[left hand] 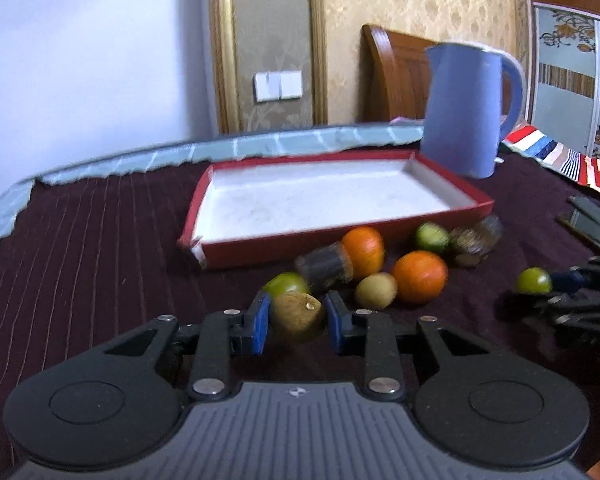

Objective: Organize fruits
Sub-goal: 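Grasp the green lime with the right gripper while the left gripper grasps the yellow longan, then carry the lime and longan over the red tray with both grippers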

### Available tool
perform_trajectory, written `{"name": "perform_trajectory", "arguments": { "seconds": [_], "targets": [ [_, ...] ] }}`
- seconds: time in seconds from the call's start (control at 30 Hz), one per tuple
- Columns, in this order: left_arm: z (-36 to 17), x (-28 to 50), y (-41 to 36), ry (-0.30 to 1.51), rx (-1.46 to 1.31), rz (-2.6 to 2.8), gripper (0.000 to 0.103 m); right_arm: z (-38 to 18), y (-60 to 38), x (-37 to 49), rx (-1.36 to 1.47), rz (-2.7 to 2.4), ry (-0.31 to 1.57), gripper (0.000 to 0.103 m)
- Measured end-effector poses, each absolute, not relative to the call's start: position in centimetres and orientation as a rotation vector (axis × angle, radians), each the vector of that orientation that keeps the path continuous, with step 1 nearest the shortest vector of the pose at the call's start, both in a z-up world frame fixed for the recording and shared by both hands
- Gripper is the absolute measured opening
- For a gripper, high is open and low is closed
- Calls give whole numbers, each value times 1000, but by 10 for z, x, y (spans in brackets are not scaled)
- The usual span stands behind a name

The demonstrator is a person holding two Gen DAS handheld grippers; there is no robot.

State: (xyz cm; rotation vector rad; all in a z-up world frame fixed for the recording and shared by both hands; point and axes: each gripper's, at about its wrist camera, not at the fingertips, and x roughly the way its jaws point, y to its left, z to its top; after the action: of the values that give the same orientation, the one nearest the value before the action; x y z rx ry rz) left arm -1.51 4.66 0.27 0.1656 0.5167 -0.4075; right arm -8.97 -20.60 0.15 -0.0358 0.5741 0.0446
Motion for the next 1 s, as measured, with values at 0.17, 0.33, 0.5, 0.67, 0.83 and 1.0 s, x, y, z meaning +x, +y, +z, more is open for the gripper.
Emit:
{"name": "perform_trajectory", "arguments": {
  "seconds": [0.17,0.33,0.5,0.67,0.83,1.0],
  "targets": [
    [7,-20,13,503,142,-403,29,11,-198,-86,-39,51,548,33],
    [8,-7,-7,517,118,-325,29,27,-197,-77,-24,35,492,33],
    [9,8,-11,539,86,-251,29,42,-203,-63,28,14,449,33],
    [11,17,-14,539,85,-225,29,53,-204,-49,45,9,433,33],
    [14,21,-17,536,87,-208,29,57,-202,-38,47,11,429,33],
    [17,25,-16,530,85,-199,29,54,-202,-34,48,8,437,33]
  ]
}}
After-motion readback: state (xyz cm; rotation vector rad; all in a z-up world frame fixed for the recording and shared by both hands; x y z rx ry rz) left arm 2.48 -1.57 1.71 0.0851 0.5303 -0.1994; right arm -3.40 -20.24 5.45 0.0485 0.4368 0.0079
